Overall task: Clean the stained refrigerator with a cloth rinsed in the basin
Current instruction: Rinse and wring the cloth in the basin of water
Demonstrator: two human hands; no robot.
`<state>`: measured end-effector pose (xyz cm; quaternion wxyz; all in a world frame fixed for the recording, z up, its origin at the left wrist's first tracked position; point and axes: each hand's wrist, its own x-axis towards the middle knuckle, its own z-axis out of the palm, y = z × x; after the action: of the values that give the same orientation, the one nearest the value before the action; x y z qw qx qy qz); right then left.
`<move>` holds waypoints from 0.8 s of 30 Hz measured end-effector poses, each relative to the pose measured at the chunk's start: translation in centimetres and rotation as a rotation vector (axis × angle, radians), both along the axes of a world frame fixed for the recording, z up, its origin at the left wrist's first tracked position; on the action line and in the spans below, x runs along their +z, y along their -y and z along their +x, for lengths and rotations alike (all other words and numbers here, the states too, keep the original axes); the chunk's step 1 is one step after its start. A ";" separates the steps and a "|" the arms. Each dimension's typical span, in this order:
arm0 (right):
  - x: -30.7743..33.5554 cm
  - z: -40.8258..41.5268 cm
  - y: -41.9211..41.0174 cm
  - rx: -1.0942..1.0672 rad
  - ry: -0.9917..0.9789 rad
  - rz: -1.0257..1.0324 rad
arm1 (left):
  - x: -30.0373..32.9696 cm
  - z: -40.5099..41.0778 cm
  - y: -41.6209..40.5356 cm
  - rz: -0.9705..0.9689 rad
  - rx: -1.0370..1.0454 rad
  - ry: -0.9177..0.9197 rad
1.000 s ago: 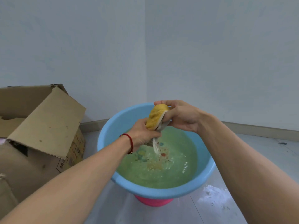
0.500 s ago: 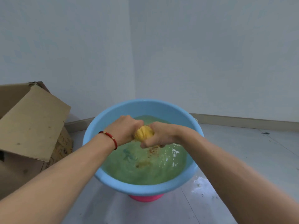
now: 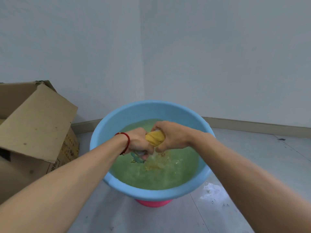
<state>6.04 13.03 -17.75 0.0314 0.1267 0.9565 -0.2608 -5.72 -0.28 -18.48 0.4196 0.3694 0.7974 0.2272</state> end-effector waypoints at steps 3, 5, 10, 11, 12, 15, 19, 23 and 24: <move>-0.2 1.4 -0.8 -0.254 -0.115 -0.680 | 0.5 -0.3 0.1 0.090 -0.067 -0.361; -0.6 1.5 -1.0 -0.397 -0.073 -0.957 | 0.7 -0.6 0.0 0.215 -0.101 -0.483; -1.0 1.3 0.3 -0.188 0.220 -1.329 | -0.3 -1.1 -0.4 0.589 -0.256 -0.893; -0.7 1.6 0.4 -0.146 0.244 -1.277 | -0.5 -1.4 -0.3 0.603 -0.303 -0.955; -0.6 1.6 0.6 -0.117 0.247 -1.179 | -0.6 -1.7 -0.1 0.569 -0.351 -1.010; -0.5 0.8 1.2 -0.069 0.185 -0.467 | -0.5 -1.9 0.0 0.296 -0.403 -1.064; -0.3 -0.1 1.9 -0.002 0.132 0.218 | -1.0 -0.1 -0.2 0.060 -0.191 -0.607; -0.9 0.2 2.0 0.099 -0.040 0.515 | -0.8 0.3 0.4 -0.019 0.030 0.196; -1.1 0.1 2.0 0.106 -0.086 0.523 | -0.7 0.1 0.4 -0.038 0.040 0.261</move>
<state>6.16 11.05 -18.82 -0.0297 0.0691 0.9971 -0.0082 -5.58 -0.64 -19.13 0.5223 0.3125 0.7474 0.2664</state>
